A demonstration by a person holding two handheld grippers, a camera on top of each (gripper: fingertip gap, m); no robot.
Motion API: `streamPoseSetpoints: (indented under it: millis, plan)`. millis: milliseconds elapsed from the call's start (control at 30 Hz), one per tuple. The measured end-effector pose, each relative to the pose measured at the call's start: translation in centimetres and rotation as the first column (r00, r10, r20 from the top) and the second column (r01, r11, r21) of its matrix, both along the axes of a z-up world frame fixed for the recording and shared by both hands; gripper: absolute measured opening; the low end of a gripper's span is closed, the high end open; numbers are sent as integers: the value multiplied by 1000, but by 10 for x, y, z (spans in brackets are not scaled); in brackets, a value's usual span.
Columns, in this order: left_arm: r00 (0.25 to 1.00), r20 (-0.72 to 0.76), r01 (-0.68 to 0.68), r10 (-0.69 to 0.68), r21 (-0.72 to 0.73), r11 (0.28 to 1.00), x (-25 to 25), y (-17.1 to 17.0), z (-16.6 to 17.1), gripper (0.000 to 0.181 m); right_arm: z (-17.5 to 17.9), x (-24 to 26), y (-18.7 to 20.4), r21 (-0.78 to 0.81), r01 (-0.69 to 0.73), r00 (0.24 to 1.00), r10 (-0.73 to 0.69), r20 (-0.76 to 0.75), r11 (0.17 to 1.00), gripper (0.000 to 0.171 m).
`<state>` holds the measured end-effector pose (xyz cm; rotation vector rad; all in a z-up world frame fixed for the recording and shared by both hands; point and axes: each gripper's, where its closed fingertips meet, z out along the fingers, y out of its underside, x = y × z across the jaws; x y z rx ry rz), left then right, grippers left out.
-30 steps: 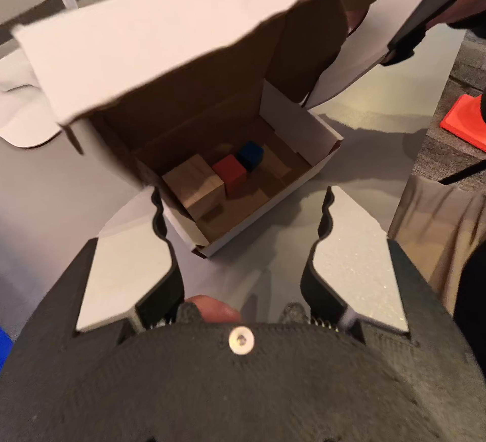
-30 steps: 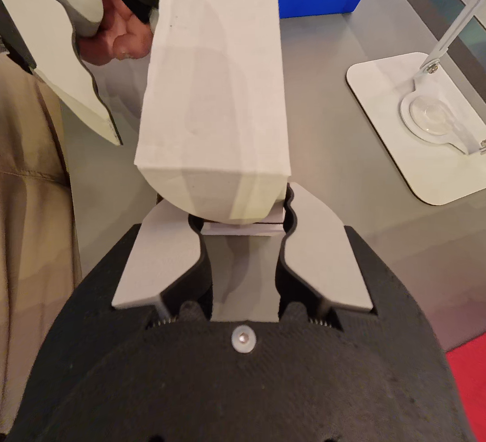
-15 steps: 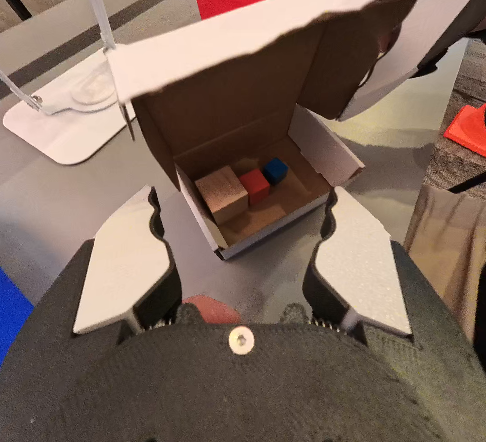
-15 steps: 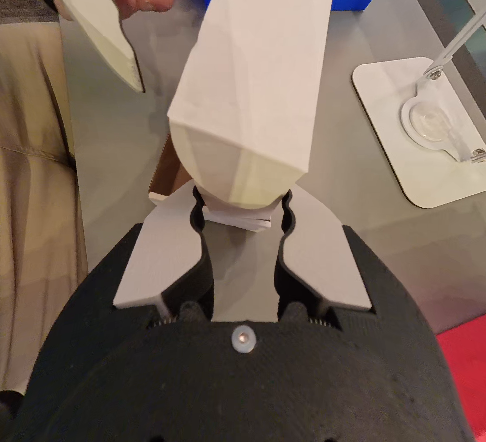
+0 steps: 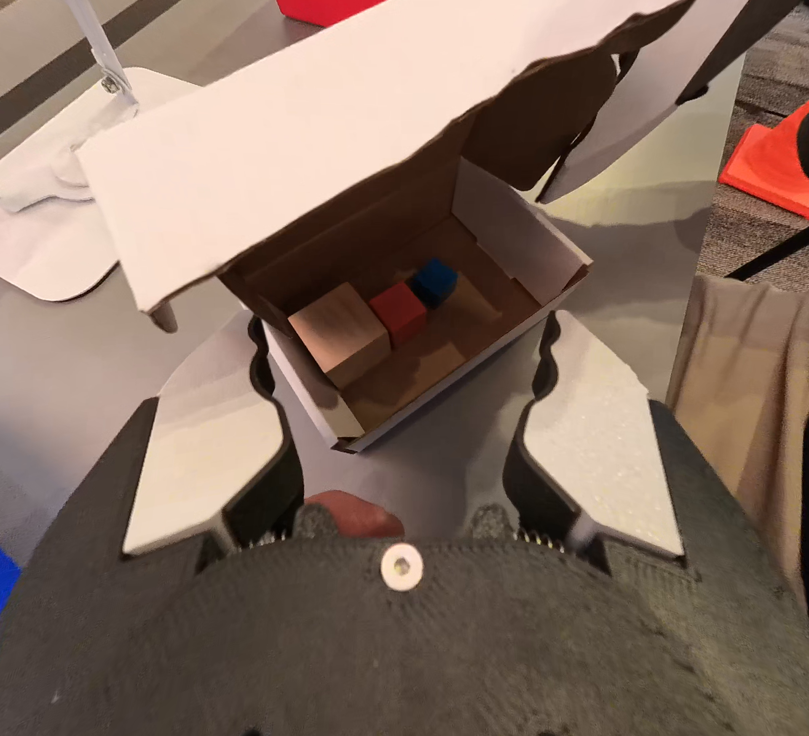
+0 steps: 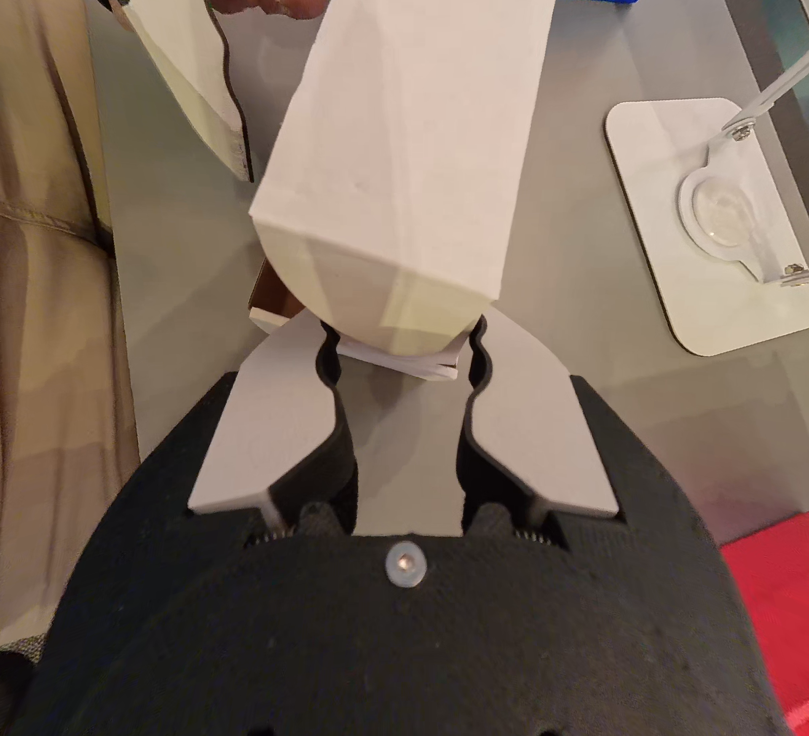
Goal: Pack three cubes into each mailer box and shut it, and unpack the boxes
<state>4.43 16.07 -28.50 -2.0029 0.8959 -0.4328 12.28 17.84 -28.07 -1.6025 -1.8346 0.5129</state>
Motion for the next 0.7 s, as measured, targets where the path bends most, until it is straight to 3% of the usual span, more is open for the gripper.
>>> streamPoseSetpoints:
  millis: [133,500,700]
  plan:
    - [1000,-15,3,-3,8,1000,-2,-1,-2,116,-4,-1,-3,20,-5,999,4,34,1000,58]
    - [999,-28,16,-16,8,1000,-3,1,-3,114,1,8,-17,-200,-108,994,109,-7,974,64]
    - [999,-29,24,-24,5,1000,-1,1,-5,114,-2,4,-12,-152,-123,990,131,43,981,62]
